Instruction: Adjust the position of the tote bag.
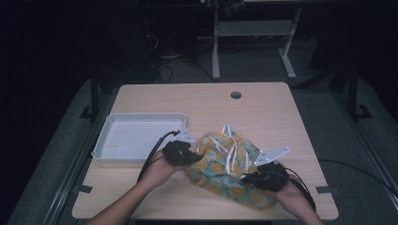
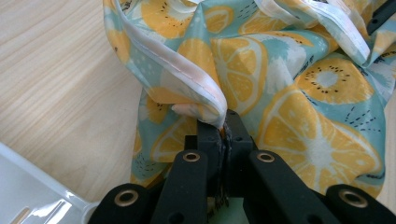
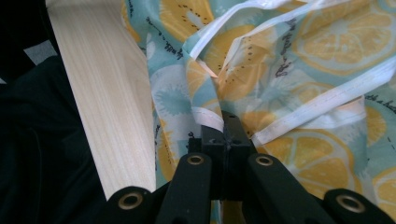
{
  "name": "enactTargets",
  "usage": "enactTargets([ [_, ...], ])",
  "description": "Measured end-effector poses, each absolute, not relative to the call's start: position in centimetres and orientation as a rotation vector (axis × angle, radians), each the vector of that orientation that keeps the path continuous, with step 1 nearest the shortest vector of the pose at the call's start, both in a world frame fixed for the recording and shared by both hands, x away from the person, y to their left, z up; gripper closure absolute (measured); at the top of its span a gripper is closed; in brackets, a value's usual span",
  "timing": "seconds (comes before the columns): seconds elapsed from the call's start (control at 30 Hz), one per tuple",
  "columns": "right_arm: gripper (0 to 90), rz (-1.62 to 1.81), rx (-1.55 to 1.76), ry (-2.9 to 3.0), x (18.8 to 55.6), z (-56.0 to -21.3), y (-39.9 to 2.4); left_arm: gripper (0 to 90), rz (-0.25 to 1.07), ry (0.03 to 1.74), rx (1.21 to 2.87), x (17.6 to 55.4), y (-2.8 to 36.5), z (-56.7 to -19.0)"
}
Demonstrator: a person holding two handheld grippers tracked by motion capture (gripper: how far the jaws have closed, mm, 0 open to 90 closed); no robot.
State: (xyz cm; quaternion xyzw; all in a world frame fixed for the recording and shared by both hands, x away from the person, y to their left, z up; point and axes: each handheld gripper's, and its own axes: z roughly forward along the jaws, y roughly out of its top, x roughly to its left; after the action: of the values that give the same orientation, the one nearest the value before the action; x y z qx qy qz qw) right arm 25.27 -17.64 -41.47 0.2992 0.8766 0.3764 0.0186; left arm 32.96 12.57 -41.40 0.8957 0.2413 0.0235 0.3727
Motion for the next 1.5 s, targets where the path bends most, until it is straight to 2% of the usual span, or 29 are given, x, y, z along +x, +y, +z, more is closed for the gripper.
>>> enactTargets([
  [0.7,90.0,1.086,0.807,2.764,24.2,-41.1,-16.0,87.7,0.065,0.634,2.274,32.5,12.6,-41.5],
  [1.13,90.0,1.044,0.831,2.715,26.1,-40.8,-16.9,87.8,0.063,0.639,2.27,32.8,12.6,-41.4],
  [1.33,90.0,1.149,0.769,2.731,24.6,-39.2,-15.9,88.0,0.07,0.648,2.243,33.0,13.2,-41.0],
  [1.5,89.9,1.075,0.731,2.824,23.7,-40.8,-14.3,87.9,0.071,0.644,2.249,32.6,12.9,-41.4],
])
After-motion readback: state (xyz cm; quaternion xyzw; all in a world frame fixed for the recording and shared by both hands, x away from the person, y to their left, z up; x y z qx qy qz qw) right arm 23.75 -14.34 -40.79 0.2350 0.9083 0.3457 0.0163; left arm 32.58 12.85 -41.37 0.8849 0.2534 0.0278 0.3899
